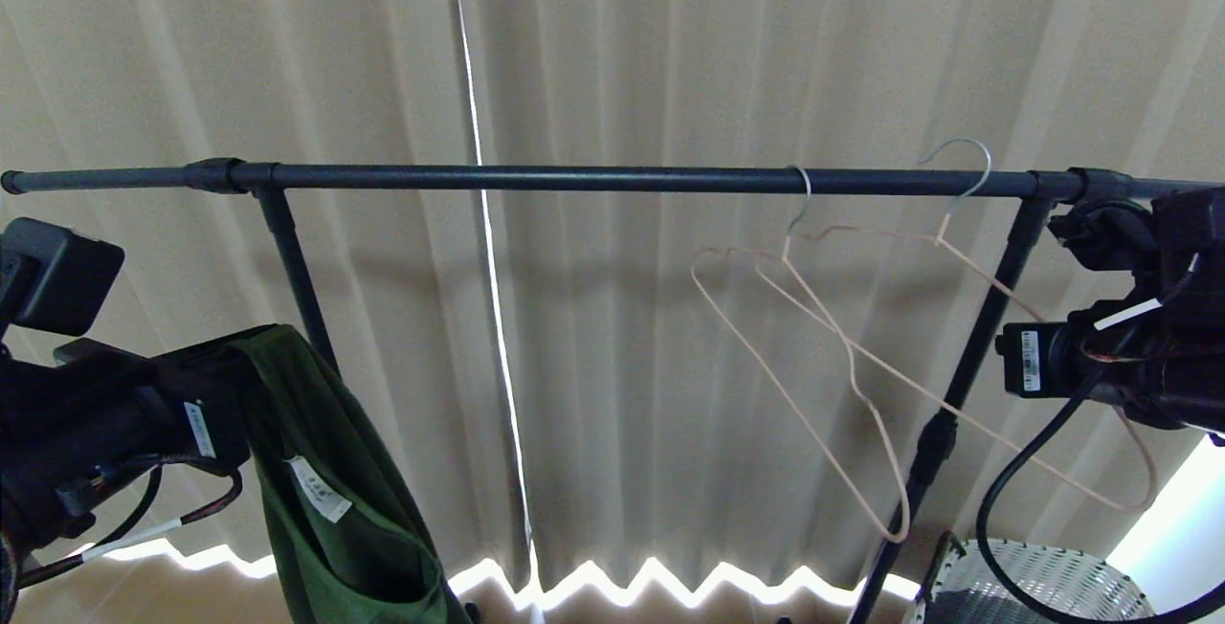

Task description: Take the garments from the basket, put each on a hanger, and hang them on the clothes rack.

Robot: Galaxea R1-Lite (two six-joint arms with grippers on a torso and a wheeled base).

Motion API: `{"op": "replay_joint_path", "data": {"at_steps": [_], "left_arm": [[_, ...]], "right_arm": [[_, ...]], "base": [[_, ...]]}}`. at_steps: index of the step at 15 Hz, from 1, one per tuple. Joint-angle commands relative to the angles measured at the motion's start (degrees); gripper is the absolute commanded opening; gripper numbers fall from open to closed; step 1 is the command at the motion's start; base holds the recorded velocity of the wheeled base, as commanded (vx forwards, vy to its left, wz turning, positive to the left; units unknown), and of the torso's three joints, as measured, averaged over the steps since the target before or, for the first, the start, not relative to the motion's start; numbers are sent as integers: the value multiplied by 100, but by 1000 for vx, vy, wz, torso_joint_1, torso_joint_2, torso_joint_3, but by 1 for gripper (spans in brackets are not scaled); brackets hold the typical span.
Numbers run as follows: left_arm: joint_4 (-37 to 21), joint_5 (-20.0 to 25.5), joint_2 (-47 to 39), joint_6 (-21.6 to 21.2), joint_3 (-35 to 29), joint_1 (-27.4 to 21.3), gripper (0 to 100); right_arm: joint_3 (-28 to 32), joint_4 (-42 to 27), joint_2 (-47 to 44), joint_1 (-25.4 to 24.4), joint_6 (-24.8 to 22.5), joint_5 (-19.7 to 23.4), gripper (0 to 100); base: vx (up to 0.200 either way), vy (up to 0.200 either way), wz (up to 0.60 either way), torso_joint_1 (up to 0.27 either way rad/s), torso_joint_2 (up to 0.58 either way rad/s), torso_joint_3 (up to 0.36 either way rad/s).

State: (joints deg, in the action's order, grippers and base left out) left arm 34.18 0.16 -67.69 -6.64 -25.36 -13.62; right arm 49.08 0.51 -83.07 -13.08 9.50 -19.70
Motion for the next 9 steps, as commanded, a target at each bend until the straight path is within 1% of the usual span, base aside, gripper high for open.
{"op": "replay_joint_path", "data": {"at_steps": [1, 6, 9], "left_arm": [[18, 2, 11, -30, 40, -1, 0], [71, 2, 151, -48, 83, -1, 0], [71, 2, 257, -39, 75, -9, 0]], "right_arm": [[-4, 28, 256, -2, -44, 1, 0], [-118, -42, 713, -2, -44, 1, 0], [-320, -34, 950, -2, -123, 1, 0]], "base": [[0, 0, 0, 0, 0, 0], [0, 0, 0, 0, 0, 0], [0, 0, 0, 0, 0, 0]]}}
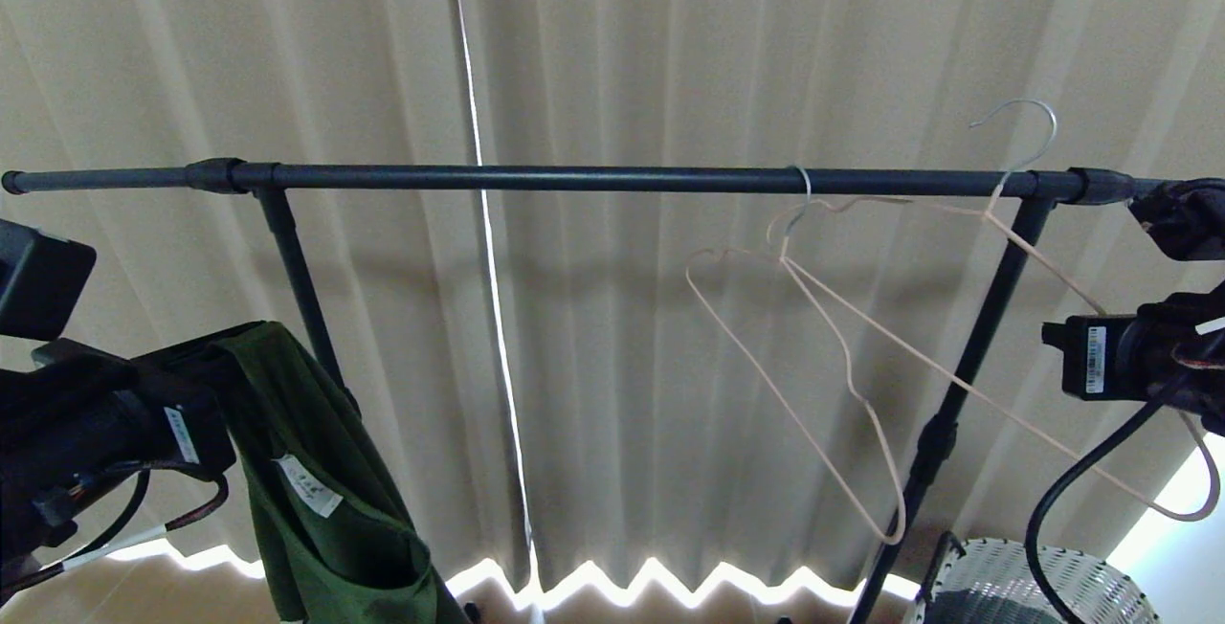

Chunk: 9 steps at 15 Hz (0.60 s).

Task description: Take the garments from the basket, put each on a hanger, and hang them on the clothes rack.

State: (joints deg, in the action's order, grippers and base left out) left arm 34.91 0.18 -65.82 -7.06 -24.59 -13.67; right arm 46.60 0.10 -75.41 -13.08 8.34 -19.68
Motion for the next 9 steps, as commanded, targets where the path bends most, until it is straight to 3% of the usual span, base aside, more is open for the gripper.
{"op": "replay_joint_path", "data": {"at_steps": [1, 9], "left_arm": [[-11, -1, 95, 3, -2, -5, 0], [-2, -1, 166, 11, 7, 4, 0]], "right_arm": [[-108, 8, 229, -2, -8, -1, 0], [-204, 17, 246, -2, 1, -1, 0]], "base": [[-200, 0, 0, 2, 2, 7], [-200, 0, 0, -1, 2, 4]]}}
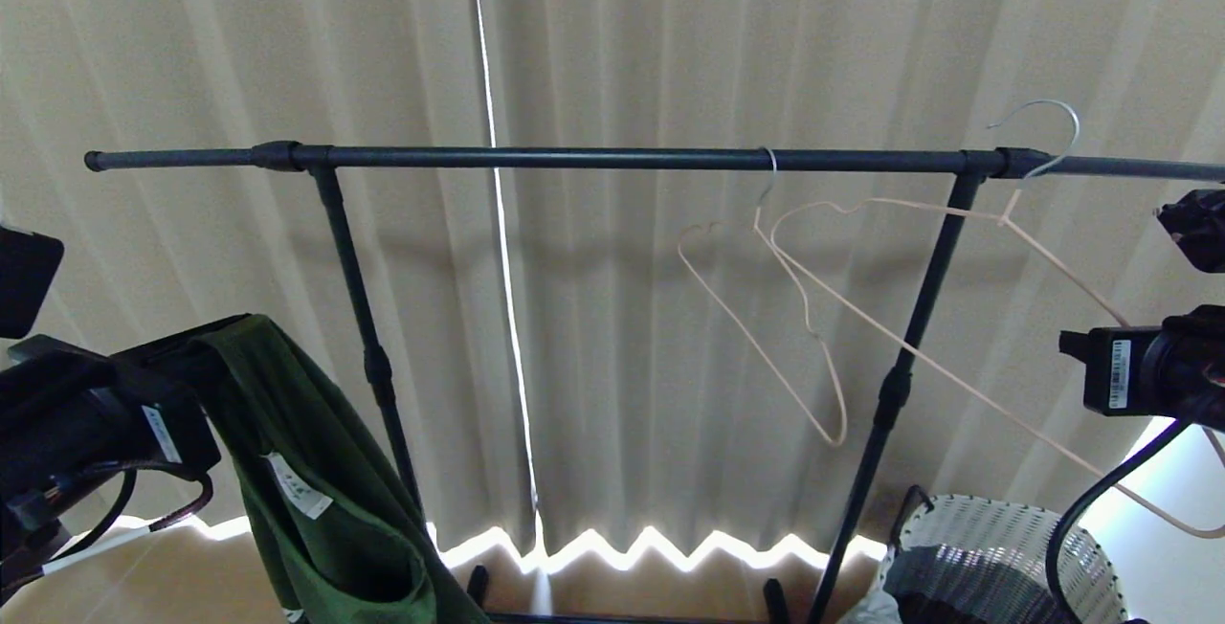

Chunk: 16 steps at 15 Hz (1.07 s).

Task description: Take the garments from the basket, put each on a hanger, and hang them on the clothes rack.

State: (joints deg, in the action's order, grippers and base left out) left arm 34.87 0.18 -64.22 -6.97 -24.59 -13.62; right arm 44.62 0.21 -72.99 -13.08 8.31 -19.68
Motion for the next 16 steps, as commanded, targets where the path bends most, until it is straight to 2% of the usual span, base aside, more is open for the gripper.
{"op": "replay_joint_path", "data": {"at_steps": [1, 5, 10, 13, 14, 16], "left_arm": [[3, -1, 6, -6, 7, -1, 0], [3, -1, -12, -23, 68, -9, 0], [3, 8, 6, -23, 367, -194, 0], [-24, -9, -12, -322, 112, -194, 0], [-50, -18, -47, -489, -81, -203, 0], [-164, -150, -310, -516, -538, -431, 0]], "right_arm": [[-6, 6, 4, -2, 4, -1, 0], [-41, 41, -5, -2, 4, -1, 0], [-85, 58, 153, -2, 4, -1, 0], [73, 120, 223, 16, 21, 16, 0], [82, 445, 250, 16, -5, 25, 0], [56, 1060, 206, -19, -172, 69, 0]], "base": [[-200, 0, 0, 2, 2, 7], [-200, 0, 0, 1, 2, 5], [0, 0, 0, 0, 0, 0], [0, 0, 0, 0, 0, 0], [0, 0, 0, 0, 0, 0], [0, 0, 0, 0, 0, 0]]}}
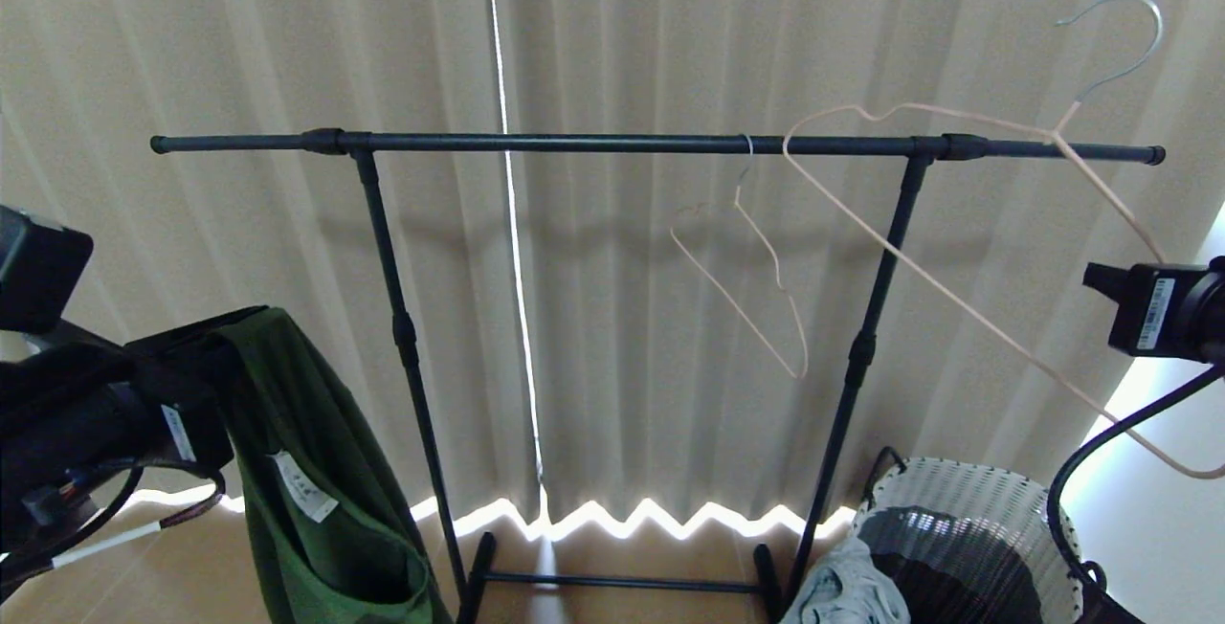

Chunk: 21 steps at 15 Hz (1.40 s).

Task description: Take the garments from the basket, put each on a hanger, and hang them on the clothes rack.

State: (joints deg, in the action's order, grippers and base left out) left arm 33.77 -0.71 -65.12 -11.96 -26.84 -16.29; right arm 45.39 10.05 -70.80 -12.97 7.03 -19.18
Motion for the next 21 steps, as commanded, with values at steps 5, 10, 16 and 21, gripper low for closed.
{"op": "replay_joint_path", "data": {"at_steps": [5, 10, 16, 21], "left_arm": [[-617, -1054, -1134, 36, -1420, -876, 0], [-626, -2083, -2057, 36, -2185, -1307, 0], [-1707, -3014, -2883, 1196, -3837, -1298, 0], [-1707, -3225, -2998, 1354, -3907, -1281, 0]], "right_arm": [[-39, 182, -223, -505, -264, 459, 0], [-56, 191, -698, -1410, -220, 713, 0], [-83, 112, -795, -2737, 343, 775, 0], [-197, 129, -795, -3018, 518, 784, 0]], "base": [[0, 0, 0, 0, 0, 0], [0, 0, 0, 0, 0, 0], [0, 0, 0, 0, 0, 0], [0, 0, 0, 0, 0, 0]]}}
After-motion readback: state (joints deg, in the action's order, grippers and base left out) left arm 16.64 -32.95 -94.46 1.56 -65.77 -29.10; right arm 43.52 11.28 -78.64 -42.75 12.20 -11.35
